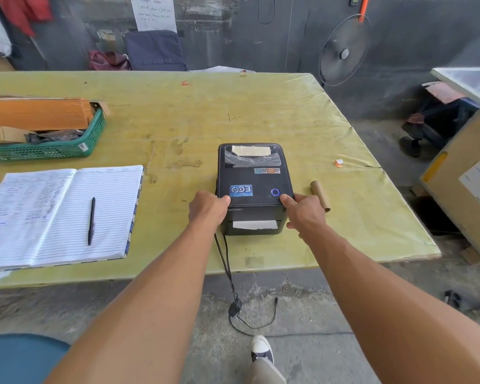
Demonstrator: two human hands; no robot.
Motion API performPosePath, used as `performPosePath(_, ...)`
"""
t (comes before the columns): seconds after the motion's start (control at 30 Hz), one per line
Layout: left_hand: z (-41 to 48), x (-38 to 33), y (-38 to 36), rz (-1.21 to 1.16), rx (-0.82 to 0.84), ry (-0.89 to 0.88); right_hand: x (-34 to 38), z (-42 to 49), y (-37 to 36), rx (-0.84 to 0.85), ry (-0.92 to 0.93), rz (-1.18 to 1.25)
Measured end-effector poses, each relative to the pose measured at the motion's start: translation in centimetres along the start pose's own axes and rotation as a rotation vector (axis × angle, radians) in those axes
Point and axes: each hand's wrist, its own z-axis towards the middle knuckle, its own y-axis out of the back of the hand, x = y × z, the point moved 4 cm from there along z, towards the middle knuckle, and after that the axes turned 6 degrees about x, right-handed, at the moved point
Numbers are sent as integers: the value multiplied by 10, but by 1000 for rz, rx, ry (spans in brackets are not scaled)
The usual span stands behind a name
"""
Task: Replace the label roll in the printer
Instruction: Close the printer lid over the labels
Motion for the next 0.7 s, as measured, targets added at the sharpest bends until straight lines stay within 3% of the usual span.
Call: performPosePath(0.7,4,0,0,18,9,0,4,-6,0,-1,14,42)
